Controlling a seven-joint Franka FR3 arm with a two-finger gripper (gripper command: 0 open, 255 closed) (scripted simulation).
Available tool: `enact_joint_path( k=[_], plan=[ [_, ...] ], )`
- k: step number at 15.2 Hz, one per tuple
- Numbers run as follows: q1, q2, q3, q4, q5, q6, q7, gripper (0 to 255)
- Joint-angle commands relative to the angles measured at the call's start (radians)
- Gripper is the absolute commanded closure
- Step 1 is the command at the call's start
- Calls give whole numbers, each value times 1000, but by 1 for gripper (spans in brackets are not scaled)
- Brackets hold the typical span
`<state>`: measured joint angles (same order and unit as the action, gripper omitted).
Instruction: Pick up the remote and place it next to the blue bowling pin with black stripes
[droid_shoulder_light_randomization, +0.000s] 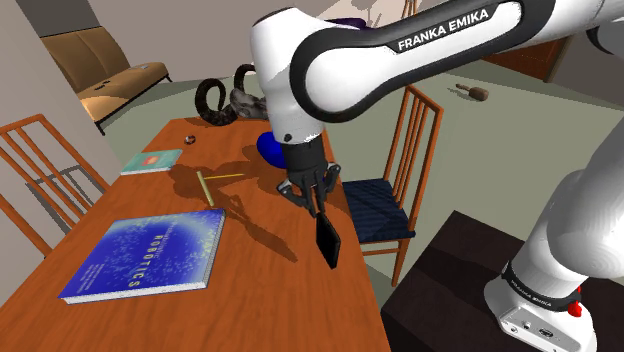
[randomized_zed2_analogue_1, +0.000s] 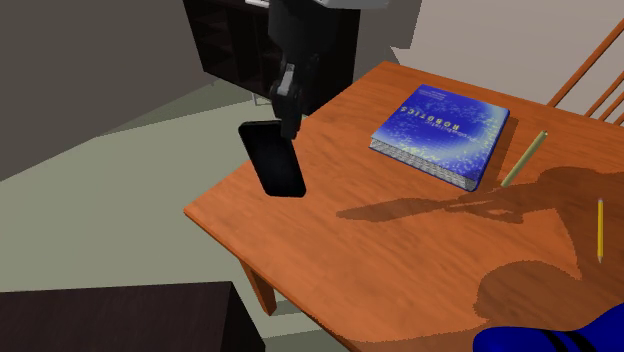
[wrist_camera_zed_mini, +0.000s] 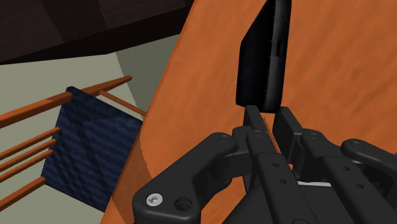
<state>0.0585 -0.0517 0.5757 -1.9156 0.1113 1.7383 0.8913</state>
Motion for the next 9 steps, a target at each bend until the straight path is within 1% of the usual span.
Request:
enact_joint_path(
  k=[1, 9],
  plan=[
    [-2, -3, -2, 22, 1, -25, -1, 255],
    [-4, -5, -5, 128, 0, -132, 6, 255]
  ],
)
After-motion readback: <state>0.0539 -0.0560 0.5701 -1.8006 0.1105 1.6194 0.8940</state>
